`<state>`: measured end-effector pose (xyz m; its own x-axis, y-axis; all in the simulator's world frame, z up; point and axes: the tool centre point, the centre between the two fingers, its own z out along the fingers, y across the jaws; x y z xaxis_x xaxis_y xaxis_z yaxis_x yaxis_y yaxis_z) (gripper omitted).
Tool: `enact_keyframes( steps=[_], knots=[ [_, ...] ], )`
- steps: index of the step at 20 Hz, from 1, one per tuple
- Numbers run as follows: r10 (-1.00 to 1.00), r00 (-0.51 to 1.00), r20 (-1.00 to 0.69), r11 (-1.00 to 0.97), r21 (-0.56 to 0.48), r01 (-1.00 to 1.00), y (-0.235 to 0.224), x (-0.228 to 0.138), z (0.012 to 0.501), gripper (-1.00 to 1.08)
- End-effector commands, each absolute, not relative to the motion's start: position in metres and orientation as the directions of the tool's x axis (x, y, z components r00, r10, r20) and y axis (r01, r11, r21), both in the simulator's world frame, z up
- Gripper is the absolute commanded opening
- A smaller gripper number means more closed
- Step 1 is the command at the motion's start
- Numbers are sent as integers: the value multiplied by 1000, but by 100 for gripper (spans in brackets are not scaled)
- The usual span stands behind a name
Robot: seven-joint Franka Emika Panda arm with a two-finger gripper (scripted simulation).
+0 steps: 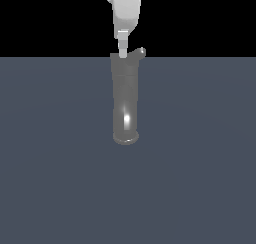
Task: Turn on the faucet by rotating a designated handle.
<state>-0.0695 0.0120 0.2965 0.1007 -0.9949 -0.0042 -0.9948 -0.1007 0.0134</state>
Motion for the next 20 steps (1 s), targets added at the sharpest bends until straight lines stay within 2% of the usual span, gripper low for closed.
enact_keyframes(
  steps=[1,6,7,20],
  knots=[
    [-1000,16,0,-16,0,-1000,-42,-60,297,-100],
    [-1000,5,0,-5,0,-1000,-60,-53,297,-100],
    [-996,86,-14,-86,14,-996,-11,-59,296,-100],
    [-999,48,-7,-48,7,-999,-40,-25,296,-100]
  ],
)
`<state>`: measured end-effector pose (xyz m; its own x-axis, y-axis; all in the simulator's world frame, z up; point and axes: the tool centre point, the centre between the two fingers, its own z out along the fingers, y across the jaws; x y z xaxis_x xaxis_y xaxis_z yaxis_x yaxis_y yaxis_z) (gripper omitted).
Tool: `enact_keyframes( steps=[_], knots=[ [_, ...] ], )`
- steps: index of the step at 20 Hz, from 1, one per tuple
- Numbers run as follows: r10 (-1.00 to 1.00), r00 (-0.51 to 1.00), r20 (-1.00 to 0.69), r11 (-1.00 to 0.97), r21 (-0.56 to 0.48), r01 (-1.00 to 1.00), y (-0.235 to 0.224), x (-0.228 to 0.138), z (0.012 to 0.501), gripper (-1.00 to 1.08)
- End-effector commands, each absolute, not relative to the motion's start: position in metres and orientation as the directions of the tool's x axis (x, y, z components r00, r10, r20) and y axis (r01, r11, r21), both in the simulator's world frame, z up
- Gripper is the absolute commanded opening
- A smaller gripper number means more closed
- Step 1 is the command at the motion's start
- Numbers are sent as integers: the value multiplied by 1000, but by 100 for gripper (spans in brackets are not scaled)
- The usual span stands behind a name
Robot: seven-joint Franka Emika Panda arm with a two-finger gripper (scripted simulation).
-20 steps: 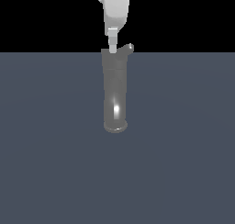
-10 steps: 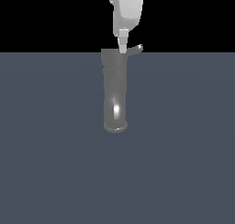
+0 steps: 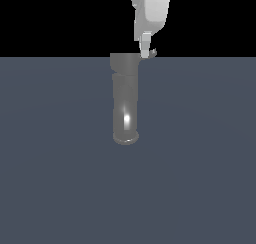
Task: Turn on the faucet by rotating a designated handle.
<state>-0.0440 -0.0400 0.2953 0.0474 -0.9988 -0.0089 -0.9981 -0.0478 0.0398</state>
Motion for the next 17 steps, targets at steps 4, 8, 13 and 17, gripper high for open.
enact_keyframes(
  steps=[4,8,13,17],
  knots=[
    [-999,37,-5,-37,6,-999,-49,-15,296,-100],
    [-1000,26,-4,-26,4,-1000,-58,-6,297,-100],
    [-1000,12,-1,-12,1,-1000,-69,6,297,-100],
    [-1000,4,0,-4,0,-1000,-75,13,297,-100]
  ],
)
